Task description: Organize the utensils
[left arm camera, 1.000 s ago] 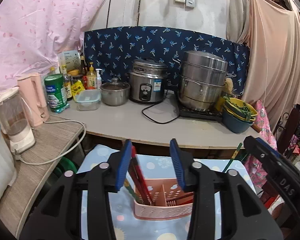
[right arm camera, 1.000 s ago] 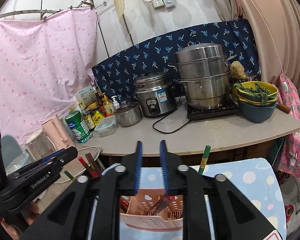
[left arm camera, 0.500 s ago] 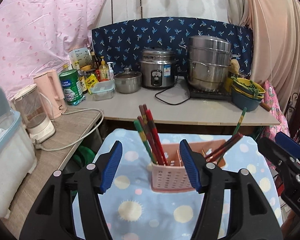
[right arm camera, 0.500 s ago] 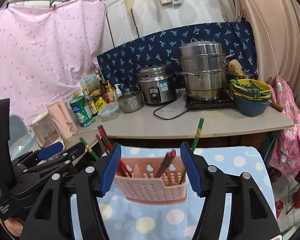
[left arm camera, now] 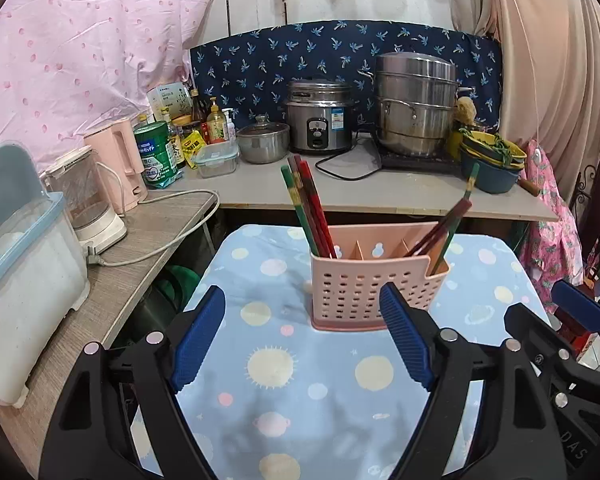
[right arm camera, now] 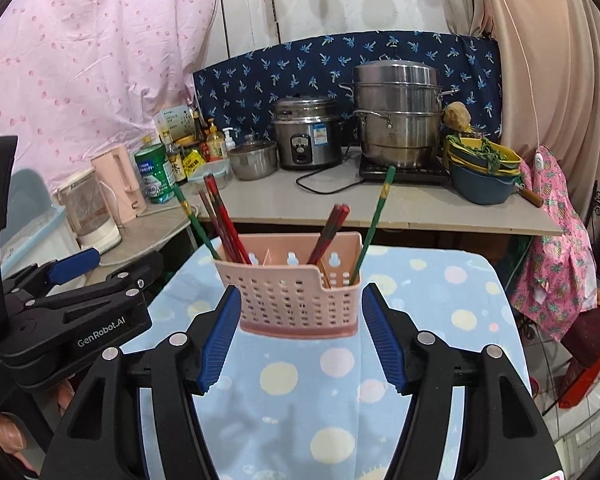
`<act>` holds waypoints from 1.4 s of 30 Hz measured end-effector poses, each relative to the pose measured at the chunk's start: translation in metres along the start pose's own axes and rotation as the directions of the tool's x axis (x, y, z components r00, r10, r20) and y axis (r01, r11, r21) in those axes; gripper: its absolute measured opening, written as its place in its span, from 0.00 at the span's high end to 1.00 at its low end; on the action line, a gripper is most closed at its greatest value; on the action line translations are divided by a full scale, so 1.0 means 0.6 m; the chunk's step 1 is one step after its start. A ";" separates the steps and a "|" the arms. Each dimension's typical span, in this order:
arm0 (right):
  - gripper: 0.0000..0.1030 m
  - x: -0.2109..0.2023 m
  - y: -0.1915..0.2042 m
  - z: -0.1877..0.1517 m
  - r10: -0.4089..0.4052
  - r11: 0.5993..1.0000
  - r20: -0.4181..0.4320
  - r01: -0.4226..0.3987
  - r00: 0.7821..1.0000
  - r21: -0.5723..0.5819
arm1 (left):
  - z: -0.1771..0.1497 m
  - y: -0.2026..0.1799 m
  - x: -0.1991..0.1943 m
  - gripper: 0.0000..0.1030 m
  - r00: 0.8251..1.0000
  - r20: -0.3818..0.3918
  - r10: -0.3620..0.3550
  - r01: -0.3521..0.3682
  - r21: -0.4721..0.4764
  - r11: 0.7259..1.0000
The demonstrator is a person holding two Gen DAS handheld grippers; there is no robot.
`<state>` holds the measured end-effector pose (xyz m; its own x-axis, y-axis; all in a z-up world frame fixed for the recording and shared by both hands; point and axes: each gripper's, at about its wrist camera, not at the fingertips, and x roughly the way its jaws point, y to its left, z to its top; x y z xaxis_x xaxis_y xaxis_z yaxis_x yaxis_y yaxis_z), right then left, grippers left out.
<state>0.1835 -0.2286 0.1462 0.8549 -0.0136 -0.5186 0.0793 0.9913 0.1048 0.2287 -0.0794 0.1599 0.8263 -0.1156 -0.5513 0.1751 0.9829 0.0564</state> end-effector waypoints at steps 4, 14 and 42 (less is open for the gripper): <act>0.41 -0.010 0.004 -0.026 -0.033 0.999 -0.019 0.033 0.999 -0.005 | -0.024 -0.002 -0.010 0.25 1.000 -0.018 -0.002 0.002 0.008 1.000; 0.24 -0.030 0.002 -0.067 -0.080 0.997 -0.032 0.080 0.996 -0.010 | -0.066 -0.004 -0.026 0.22 0.999 -0.048 -0.007 0.007 0.006 1.000; 0.05 -0.032 -0.014 -0.134 -0.138 0.990 -0.071 0.139 0.988 0.018 | -0.127 -0.004 -0.020 0.09 0.995 -0.096 0.028 -0.027 0.008 1.000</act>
<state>0.1254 -0.2263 0.0872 0.7972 -0.1406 -0.5870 0.2068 0.9773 0.0467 0.1776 -0.0693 0.1029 0.7757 -0.0743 -0.6267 0.1569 0.9846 0.0775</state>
